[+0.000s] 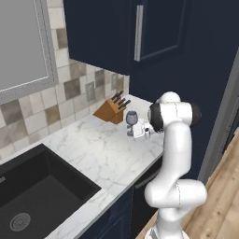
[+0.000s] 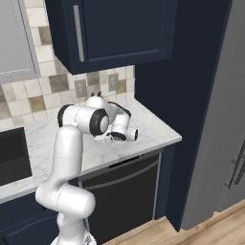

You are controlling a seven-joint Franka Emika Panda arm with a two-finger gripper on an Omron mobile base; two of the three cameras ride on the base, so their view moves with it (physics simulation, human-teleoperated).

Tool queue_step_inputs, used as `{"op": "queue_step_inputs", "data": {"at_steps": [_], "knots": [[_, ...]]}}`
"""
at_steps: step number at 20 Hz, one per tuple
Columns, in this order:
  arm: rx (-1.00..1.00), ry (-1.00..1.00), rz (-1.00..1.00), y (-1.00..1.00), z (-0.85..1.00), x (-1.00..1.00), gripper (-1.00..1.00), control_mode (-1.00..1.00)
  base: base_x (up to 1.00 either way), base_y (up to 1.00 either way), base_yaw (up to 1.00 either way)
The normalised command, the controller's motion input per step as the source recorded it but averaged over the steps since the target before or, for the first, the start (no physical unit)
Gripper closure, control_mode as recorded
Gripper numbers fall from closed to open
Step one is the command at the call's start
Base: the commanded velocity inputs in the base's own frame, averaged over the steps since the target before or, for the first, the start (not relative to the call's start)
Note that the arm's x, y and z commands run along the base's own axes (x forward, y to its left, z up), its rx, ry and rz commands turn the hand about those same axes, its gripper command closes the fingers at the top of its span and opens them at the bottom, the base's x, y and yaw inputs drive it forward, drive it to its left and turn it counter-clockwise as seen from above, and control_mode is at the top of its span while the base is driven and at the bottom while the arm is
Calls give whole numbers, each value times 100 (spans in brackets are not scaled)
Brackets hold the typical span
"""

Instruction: Retrieve the wine glasses from the counter and place one next to each plate.

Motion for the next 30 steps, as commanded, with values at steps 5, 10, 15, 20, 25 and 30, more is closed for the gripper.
{"op": "queue_step_inputs", "data": {"at_steps": [5, 10, 15, 20, 25, 30], "knots": [[0, -1, 0, 0, 3, 0, 100, -100, 0, 0, 0], [0, -5, 0, 0, 18, 0, 100, -100, 0, 0, 0], [5, -14, 0, 0, 53, -3, 100, -100, 0, 0, 0], [5, -17, 0, 0, 75, -16, 100, -100, 0, 0, 0], [8, -9, 0, -1, 82, -44, 100, -100, 0, 0, 0], [5, 0, 0, -7, 84, -70, 100, -100, 0, 0, 0]]}}
